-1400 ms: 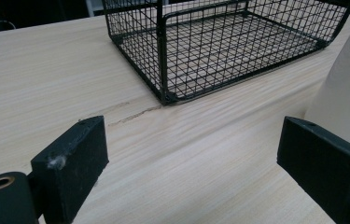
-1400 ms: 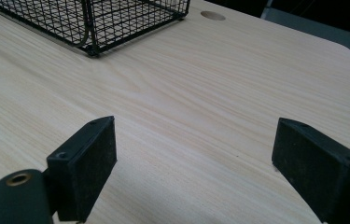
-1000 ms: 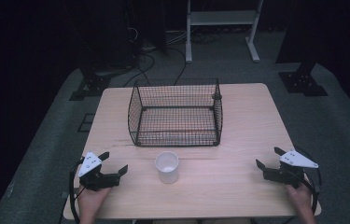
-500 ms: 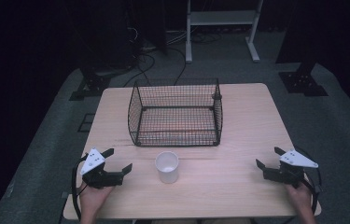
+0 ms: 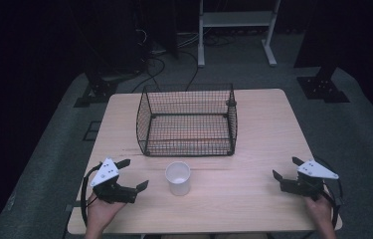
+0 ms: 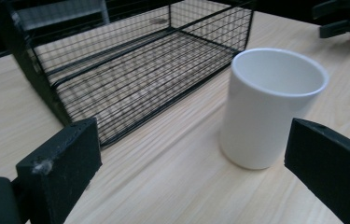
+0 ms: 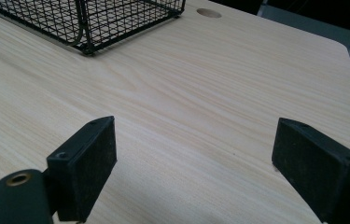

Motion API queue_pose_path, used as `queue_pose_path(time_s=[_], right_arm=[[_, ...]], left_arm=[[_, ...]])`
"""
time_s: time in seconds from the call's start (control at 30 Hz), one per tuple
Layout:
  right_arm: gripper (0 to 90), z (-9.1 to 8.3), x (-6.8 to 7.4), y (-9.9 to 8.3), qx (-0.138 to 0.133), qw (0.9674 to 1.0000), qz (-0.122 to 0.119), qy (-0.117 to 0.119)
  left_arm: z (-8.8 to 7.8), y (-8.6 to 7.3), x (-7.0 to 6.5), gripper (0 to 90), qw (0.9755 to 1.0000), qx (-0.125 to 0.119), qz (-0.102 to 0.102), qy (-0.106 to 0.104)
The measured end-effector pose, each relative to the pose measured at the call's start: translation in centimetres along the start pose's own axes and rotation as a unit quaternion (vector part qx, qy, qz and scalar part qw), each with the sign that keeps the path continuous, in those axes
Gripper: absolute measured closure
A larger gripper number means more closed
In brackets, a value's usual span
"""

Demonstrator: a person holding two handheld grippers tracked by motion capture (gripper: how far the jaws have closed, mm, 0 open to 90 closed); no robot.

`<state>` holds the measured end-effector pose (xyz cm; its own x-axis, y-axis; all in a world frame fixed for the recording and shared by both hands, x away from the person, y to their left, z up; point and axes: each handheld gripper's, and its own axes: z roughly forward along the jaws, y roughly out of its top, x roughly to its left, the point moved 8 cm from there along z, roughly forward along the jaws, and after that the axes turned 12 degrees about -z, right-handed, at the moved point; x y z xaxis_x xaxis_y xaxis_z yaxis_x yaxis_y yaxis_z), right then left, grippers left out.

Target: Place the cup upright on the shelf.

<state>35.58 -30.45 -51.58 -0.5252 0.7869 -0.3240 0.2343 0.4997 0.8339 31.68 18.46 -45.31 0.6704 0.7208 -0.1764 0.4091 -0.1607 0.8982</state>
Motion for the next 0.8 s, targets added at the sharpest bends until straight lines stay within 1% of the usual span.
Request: queue_pose_path(time_s=[0.03,0.07,0.17,0.2,0.23,0.3,0.33,0.47,0.57,0.6,0.8], right_arm=[[13.1,0.0,0.0,0.0,0.000,1.0000,0.000,0.000],[13.1,0.0,0.0,0.0,0.000,1.0000,0.000,0.000],[13.1,0.0,0.0,0.0,0.000,1.0000,0.000,0.000],[13.1,0.0,0.0,0.0,0.000,1.0000,0.000,0.000],[13.1,0.0,0.0,0.0,0.000,1.0000,0.000,0.000],[13.1,0.0,0.0,0.0,0.000,1.0000,0.001,0.000],[13.1,0.0,0.0,0.0,0.000,1.0000,0.000,0.000],[13.1,0.0,0.0,0.0,0.000,1.0000,0.000,0.000],[13.1,0.0,0.0,0.0,0.000,1.0000,0.000,0.000],[13.1,0.0,0.0,0.0,0.000,1.0000,0.000,0.000],[13.1,0.0,0.0,0.0,0.000,1.0000,-0.001,0.000]], left_arm=[[0.1,0.2,-0.4,3.0,1.0000,0.004,0.008,-0.004],[0.1,0.2,-0.4,2.9,1.0000,0.004,0.008,-0.004],[0.2,0.5,-1.1,2.9,0.9997,0.008,0.016,-0.016],[0.3,0.7,-1.5,2.9,0.9995,0.009,0.019,-0.023],[0.3,0.7,-1.5,2.9,0.9995,0.009,0.019,-0.023],[0.5,0.8,-1.9,2.9,0.9992,0.012,0.024,-0.031],[0.6,0.9,-2.1,2.6,0.9990,0.015,0.028,-0.030],[0.8,1.2,-2.7,2.5,0.9984,0.021,0.035,-0.039],[0.8,1.5,-3.2,2.4,0.9979,0.020,0.040,-0.046],[0.9,1.6,-3.4,2.4,0.9975,0.024,0.044,-0.049],[1.3,1.5,-4.0,2.4,0.9968,0.032,0.050,-0.053]])
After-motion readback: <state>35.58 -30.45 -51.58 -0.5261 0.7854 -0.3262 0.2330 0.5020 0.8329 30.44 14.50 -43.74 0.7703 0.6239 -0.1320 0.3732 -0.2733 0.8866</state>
